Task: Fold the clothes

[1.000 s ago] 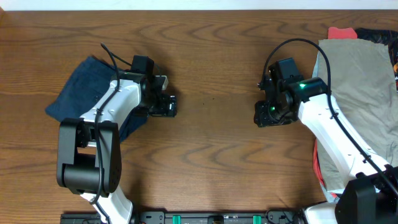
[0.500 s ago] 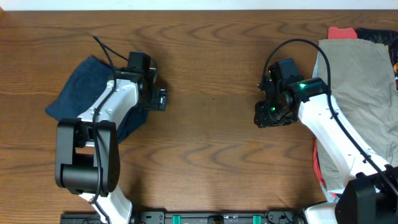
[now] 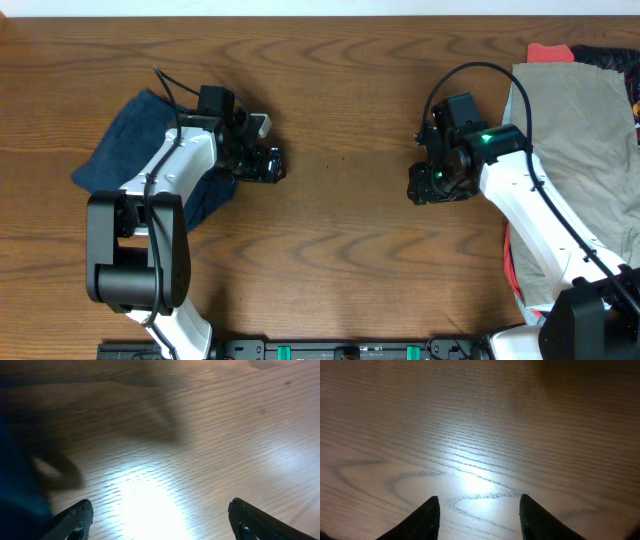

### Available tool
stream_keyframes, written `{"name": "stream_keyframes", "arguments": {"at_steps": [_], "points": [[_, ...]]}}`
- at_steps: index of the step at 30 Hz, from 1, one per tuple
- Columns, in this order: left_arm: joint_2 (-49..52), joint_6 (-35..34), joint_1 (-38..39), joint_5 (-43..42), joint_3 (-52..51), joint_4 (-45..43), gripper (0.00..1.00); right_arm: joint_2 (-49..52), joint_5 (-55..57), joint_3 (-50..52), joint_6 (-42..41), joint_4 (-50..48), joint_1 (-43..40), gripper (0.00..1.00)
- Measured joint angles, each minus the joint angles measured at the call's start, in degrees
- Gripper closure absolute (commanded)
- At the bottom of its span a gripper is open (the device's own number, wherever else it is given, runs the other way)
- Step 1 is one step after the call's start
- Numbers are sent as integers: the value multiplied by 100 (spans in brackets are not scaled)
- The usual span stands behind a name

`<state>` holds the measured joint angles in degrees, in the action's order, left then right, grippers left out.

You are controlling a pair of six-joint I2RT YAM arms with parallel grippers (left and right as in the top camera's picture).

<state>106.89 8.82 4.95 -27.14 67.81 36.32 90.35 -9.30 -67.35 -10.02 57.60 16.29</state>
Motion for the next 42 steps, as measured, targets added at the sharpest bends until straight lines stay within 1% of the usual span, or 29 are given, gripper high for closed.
{"name": "stream_keyframes", "arguments": {"at_steps": [4,7,13,17,21,23,24,25,29,31,34,37,42], "points": [[0,37,2,-107,-2,11,13,0,9,0,0,0,0,50],[0,46,2,15,-55,-79,13,0,13,0,0,4,0,50],[-24,48,2,402,-494,-667,12,0,15,0,0,28,0,50],[-50,46,7,981,-560,-968,12,0,17,0,0,52,0,50],[-48,20,-96,1928,-645,-1252,12,0,17,0,0,103,0,50],[-35,0,-208,2247,-684,-1478,11,0,17,0,0,107,0,50],[-24,-17,-332,2365,-697,-1648,11,0,17,0,-2,107,0,50],[-15,-50,-444,2472,-702,-1825,8,0,17,0,0,109,0,50],[-15,-308,-920,2739,-704,-2317,4,0,17,0,0,109,0,49],[-15,-415,-1097,2800,-704,-2365,1,0,15,0,0,109,0,49],[-15,-549,-1198,2796,-704,-2367,2,0,17,0,0,98,0,46],[-15,-610,-1147,2538,-704,-2345,2,0,15,0,0,52,0,43],[-15,-671,-704,1884,-704,-2269,2,0,17,0,-22,-44,0,26]]}}
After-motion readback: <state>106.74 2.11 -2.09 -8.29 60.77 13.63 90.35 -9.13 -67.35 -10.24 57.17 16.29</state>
